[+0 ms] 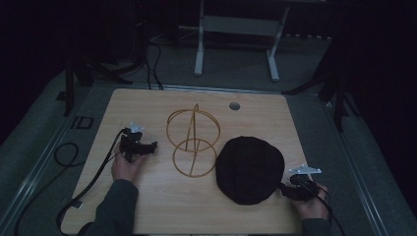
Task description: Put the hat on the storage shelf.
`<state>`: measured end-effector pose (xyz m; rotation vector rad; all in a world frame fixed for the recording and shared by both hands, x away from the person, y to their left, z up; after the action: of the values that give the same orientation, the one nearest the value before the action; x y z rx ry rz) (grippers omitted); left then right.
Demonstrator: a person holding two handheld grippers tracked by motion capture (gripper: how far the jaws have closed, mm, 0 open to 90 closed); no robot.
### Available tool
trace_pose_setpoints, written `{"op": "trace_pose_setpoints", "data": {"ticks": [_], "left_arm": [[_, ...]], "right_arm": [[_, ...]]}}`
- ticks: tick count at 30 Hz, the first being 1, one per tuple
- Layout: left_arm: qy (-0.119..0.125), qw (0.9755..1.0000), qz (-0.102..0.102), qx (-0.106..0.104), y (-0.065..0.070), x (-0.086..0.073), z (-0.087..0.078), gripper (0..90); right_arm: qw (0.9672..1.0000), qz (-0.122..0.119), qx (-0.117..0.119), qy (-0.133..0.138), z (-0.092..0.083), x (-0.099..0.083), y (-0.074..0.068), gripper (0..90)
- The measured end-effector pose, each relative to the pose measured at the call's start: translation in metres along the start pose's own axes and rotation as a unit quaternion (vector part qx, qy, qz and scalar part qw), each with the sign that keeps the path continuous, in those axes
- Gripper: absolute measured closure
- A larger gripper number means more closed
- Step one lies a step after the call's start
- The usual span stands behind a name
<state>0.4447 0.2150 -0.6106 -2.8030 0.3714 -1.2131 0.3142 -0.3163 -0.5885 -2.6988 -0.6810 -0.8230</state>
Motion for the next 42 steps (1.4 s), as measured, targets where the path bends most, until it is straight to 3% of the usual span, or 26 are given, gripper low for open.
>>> {"op": "trace_pose_setpoints", "data": {"ticks": [6,19,26,30,34,42], "left_arm": [[0.0,1.0,0.0,0.0,0.0,0.0,0.0,13.6],[0.001,1.0,-0.002,0.0,0.0,0.001,0.001,13.7],[0.001,1.0,-0.002,0.0,0.0,0.001,0.001,13.8],[0.0,1.0,-0.002,0.0,0.0,0.001,0.001,13.8],[0.0,1.0,-0.002,-0.001,0.0,0.001,0.001,13.8],[0.0,1.0,-0.001,0.0,0.0,0.001,0.001,13.9]], "right_arm": [[0.9997,-0.023,0.0,-0.008,-0.011,0.009,-0.004,45.3],[0.9988,-0.043,0.015,-0.02,-0.027,0.025,-0.011,43.4],[0.9988,-0.045,0.016,-0.01,-0.039,0.035,-0.01,43.5],[0.9986,-0.048,0.021,0.009,-0.044,0.046,-0.012,40.8],[0.9982,-0.053,0.024,0.015,-0.042,0.06,-0.016,39.2],[0.9969,-0.075,0.021,-0.007,-0.02,0.087,-0.019,39.4]]}}
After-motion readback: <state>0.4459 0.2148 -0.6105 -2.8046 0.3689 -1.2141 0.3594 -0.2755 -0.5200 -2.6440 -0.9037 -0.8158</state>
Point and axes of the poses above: each handheld gripper's, and its own axes: z roughly forward along the jaws, x roughly out of its top, y roughly to its right, the point moved 6 cm from there along z, roughly forward along the jaws, and after that the axes turned 13 degrees about x, right-handed, at the moved point
